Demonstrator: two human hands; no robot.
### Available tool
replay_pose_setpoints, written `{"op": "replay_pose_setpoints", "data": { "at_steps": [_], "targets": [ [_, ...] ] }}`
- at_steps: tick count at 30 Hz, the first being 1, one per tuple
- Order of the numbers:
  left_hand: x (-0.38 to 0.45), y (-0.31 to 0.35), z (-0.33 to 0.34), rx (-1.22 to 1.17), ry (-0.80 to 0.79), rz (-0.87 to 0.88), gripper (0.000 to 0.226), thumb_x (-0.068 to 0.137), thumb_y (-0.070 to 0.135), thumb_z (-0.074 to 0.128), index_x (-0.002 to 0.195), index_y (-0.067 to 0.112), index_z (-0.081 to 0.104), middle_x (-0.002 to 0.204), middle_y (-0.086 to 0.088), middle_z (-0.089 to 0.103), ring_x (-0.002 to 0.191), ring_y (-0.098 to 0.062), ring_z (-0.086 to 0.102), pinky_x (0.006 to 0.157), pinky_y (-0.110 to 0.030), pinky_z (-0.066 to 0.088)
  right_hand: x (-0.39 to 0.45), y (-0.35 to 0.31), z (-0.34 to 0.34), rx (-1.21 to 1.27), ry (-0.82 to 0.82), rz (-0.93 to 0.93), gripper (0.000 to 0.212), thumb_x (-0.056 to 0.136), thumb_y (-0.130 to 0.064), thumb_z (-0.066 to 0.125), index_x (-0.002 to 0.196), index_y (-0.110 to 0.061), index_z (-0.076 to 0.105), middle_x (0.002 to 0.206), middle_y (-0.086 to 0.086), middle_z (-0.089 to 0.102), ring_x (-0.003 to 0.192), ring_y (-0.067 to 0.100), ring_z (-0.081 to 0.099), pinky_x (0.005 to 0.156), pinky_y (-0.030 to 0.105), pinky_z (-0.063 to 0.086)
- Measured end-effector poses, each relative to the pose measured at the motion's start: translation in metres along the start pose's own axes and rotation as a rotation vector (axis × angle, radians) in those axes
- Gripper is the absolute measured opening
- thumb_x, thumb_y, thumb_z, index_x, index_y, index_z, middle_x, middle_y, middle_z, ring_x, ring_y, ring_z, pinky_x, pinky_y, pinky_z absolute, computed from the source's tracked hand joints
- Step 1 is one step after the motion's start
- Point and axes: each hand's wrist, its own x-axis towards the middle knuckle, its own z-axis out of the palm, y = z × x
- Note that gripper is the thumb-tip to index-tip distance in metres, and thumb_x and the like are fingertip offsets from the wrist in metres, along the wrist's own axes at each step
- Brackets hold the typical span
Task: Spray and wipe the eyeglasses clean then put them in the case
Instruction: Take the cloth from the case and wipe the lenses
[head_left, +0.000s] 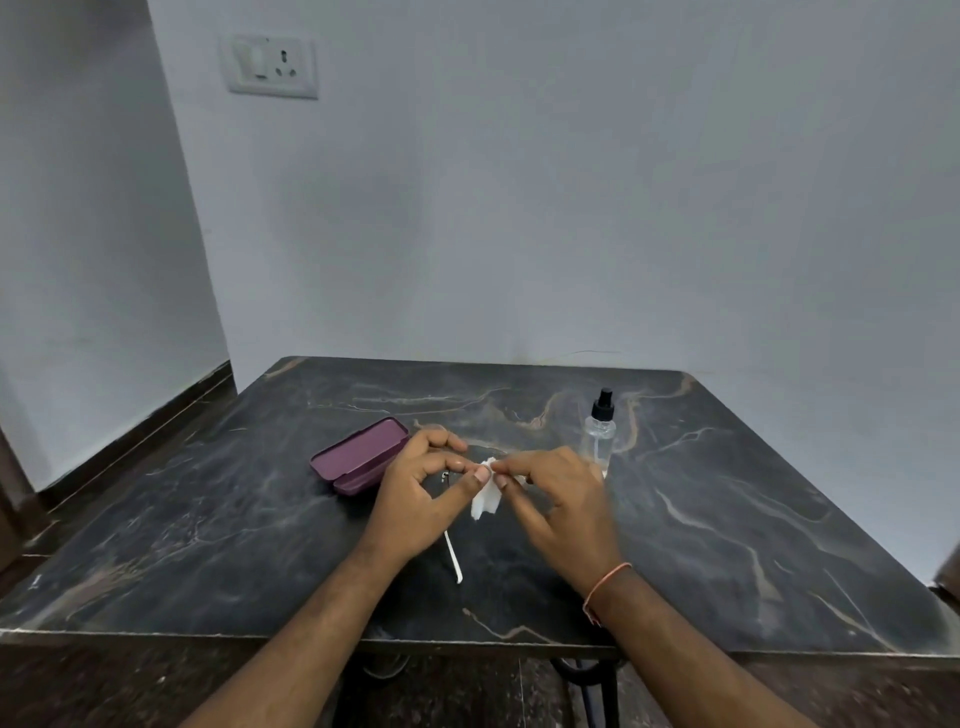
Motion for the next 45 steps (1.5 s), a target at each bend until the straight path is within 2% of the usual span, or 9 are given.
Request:
{"op": "replay_pose_setpoints", "data": {
  "at_steps": [11, 14, 19, 25, 28, 32, 36, 40, 45],
  "targets": [
    [0.0019, -0.0027, 0.0000, 0.020, -0.062, 0.005, 0.017, 0.089, 0.051, 0.078, 0.096, 0.037, 0.085, 0.122, 0.014, 0.066, 0.126, -0.013, 0.065, 0.103, -0.015, 0.050, -0.0008, 0.0083, 0.0058, 0.070, -0.055, -0.076, 0.024, 0.098, -0.017, 0.077, 0.120, -0.026, 0.076, 0.120, -0.018, 0.076, 0.109, 0.000, 0.069, 0.088, 0.040, 0.054],
    [0.0010, -0.0035, -0.0002, 0.019, -0.063, -0.015, 0.003, 0.095, 0.043, 0.081, 0.095, 0.041, 0.084, 0.121, 0.017, 0.066, 0.127, -0.014, 0.065, 0.102, -0.022, 0.052, -0.0020, 0.0057, 0.0054, 0.144, -0.027, -0.054, 0.026, 0.099, -0.015, 0.076, 0.125, -0.020, 0.076, 0.123, -0.011, 0.077, 0.113, 0.001, 0.071, 0.094, 0.031, 0.058],
    [0.0008, -0.0058, -0.0005, 0.028, -0.077, -0.060, 0.011, 0.099, 0.024, 0.079, 0.099, 0.032, 0.086, 0.123, 0.015, 0.065, 0.124, -0.011, 0.066, 0.093, -0.027, 0.057, -0.0035, 0.0016, 0.0059, 0.180, -0.003, -0.008, 0.038, 0.097, -0.017, 0.079, 0.133, -0.013, 0.073, 0.130, -0.003, 0.076, 0.119, 0.002, 0.071, 0.102, 0.020, 0.055],
    [0.0006, -0.0027, 0.0003, 0.021, -0.083, -0.085, 0.019, 0.100, 0.017, 0.078, 0.093, 0.033, 0.085, 0.122, 0.015, 0.066, 0.122, -0.008, 0.066, 0.093, -0.020, 0.055, -0.0074, 0.0028, 0.0075, 0.140, 0.038, 0.028, 0.041, 0.093, 0.001, 0.074, 0.132, -0.012, 0.074, 0.099, -0.012, 0.076, 0.083, -0.019, 0.060, 0.078, 0.006, 0.047],
    [0.0000, -0.0009, 0.0003, 0.006, -0.092, -0.101, 0.027, 0.102, 0.013, 0.074, 0.088, 0.034, 0.083, 0.122, 0.015, 0.066, 0.120, -0.009, 0.067, 0.088, -0.014, 0.053, -0.0076, 0.0055, 0.0079, 0.100, 0.065, 0.028, 0.042, 0.091, 0.000, 0.076, 0.130, -0.016, 0.076, 0.092, -0.010, 0.076, 0.075, -0.005, 0.063, 0.071, 0.010, 0.051],
    [-0.0003, 0.0009, 0.0005, -0.016, -0.099, -0.105, 0.033, 0.105, 0.012, 0.070, 0.084, 0.034, 0.082, 0.122, 0.012, 0.066, 0.116, -0.007, 0.067, 0.086, -0.012, 0.052, -0.0057, 0.0083, 0.0073, 0.137, 0.119, 0.008, 0.038, 0.088, -0.001, 0.084, 0.123, -0.015, 0.079, 0.118, -0.005, 0.080, 0.107, 0.000, 0.073, 0.091, 0.022, 0.061],
    [-0.0006, 0.0009, 0.0002, -0.071, -0.104, -0.106, 0.026, 0.098, 0.029, 0.066, 0.079, 0.035, 0.082, 0.124, 0.016, 0.066, 0.119, -0.009, 0.067, 0.090, -0.014, 0.051, -0.0055, 0.0100, 0.0088, 0.176, 0.105, 0.001, 0.026, 0.088, 0.002, 0.083, 0.109, -0.013, 0.083, 0.123, -0.005, 0.077, 0.125, 0.005, 0.070, 0.105, 0.026, 0.056],
    [-0.0003, -0.0010, -0.0001, -0.097, -0.096, -0.082, 0.017, 0.095, 0.029, 0.070, 0.084, 0.027, 0.083, 0.136, 0.005, 0.062, 0.126, -0.009, 0.064, 0.100, -0.015, 0.050, -0.0057, 0.0096, 0.0098, 0.174, 0.109, 0.024, 0.028, 0.088, 0.000, 0.084, 0.111, -0.015, 0.081, 0.122, -0.014, 0.075, 0.125, 0.003, 0.069, 0.104, 0.021, 0.055],
    [-0.0012, -0.0056, -0.0024, -0.098, -0.080, -0.050, 0.019, 0.087, 0.046, 0.078, 0.098, 0.033, 0.087, 0.148, 0.015, 0.055, 0.141, -0.012, 0.051, 0.108, -0.020, 0.048, -0.0025, 0.0050, 0.0062, 0.160, 0.074, 0.037, 0.024, 0.090, -0.007, 0.082, 0.112, -0.017, 0.081, 0.112, -0.012, 0.079, 0.109, 0.001, 0.073, 0.094, 0.023, 0.059]
  ]
}}
